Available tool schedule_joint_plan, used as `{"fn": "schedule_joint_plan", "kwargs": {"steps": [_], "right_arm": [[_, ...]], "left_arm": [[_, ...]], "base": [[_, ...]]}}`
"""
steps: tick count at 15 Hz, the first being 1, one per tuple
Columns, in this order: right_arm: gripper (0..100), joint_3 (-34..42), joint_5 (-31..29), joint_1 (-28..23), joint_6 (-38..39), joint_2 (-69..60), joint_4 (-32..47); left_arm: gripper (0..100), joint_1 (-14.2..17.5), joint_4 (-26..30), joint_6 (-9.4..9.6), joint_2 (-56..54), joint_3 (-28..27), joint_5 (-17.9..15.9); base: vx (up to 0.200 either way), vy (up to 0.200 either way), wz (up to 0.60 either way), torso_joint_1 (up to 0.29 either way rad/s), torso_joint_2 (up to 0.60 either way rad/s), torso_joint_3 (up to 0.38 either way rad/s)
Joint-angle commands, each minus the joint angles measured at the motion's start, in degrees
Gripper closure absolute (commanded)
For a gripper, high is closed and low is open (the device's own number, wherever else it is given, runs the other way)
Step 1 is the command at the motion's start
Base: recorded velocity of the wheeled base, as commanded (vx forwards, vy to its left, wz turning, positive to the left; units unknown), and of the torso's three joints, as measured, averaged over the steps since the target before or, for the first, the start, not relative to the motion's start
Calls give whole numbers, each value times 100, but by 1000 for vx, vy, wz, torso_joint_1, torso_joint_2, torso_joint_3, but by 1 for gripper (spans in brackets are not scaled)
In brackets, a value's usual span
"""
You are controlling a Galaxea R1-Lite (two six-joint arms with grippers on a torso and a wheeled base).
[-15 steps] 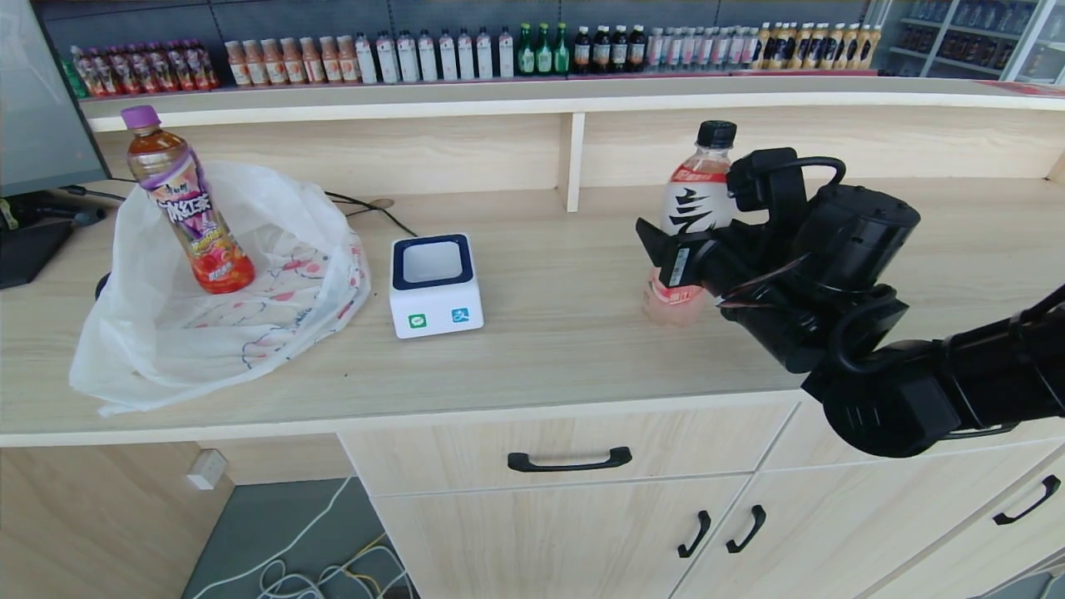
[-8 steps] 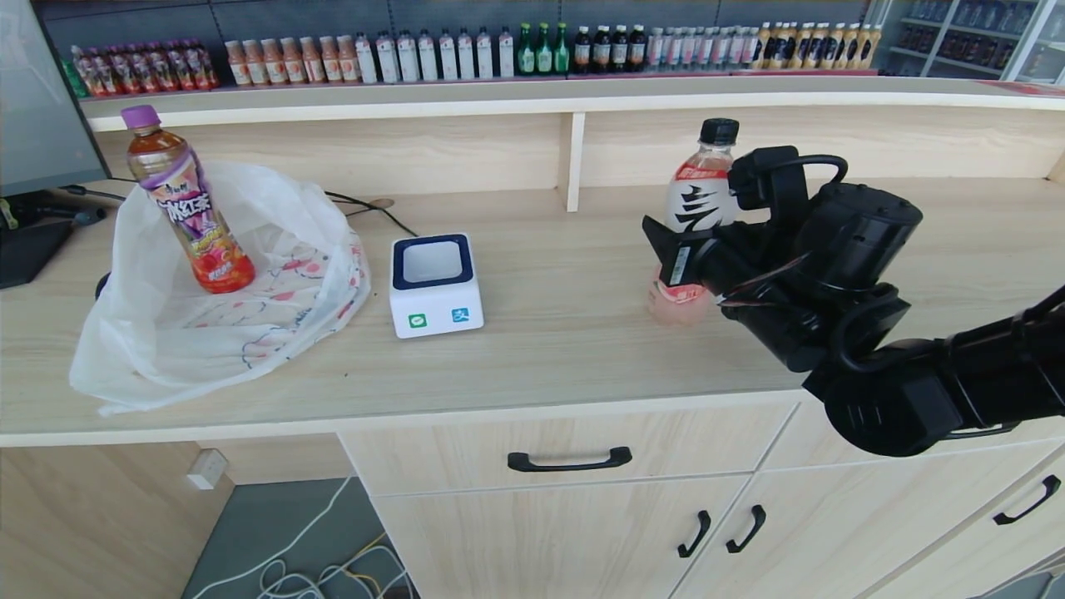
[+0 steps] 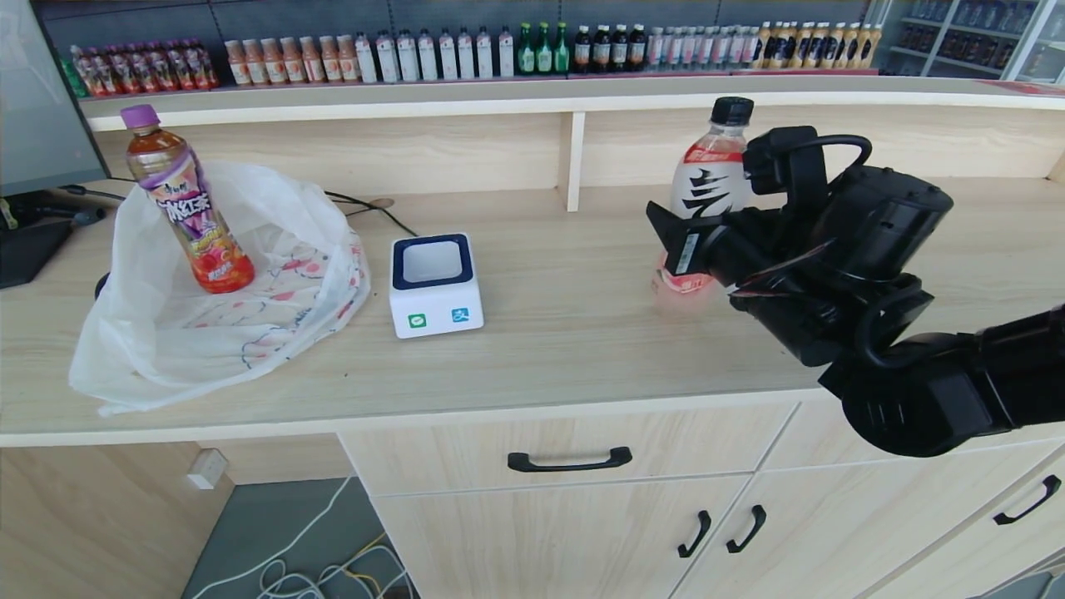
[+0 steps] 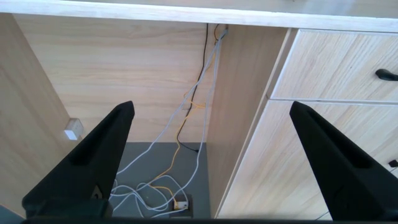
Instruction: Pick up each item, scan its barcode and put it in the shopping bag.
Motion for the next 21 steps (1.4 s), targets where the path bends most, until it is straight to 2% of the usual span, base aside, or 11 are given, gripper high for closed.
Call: {"fn": "schedule_joint_plan", "kwargs": {"steps": [1,4,8,12,16,19,21], "right_arm": [[100,131,-8,50,-28,-390,0],[100,535,-17,296,-142,-1058,70],[100,1467,-184,630,-388,-2051,70],[100,2768,-254,745,-432,-3027,62],[100,2847,-184,745,25,-3176,62],[100,3119,10,824,87,-3405,53],[100,3497,440,1026,78,-3660,53]], "left_arm": [[0,1,-2,-1,-2,0,4],[0,1,-2,-1,-2,0,4],[0,1,-2,-1,-2,0,4],[0,1,-2,-1,-2,0,4],[0,1,-2,-1,-2,0,4],[0,1,-2,-1,-2,0,4],[0,1,-2,-1,-2,0,4]], "base": [[0,0,0,0,0,0],[0,0,0,0,0,0],[0,0,0,0,0,0],[0,0,0,0,0,0],[0,0,0,0,0,0],[0,0,0,0,0,0],[0,0,0,0,0,0]]}}
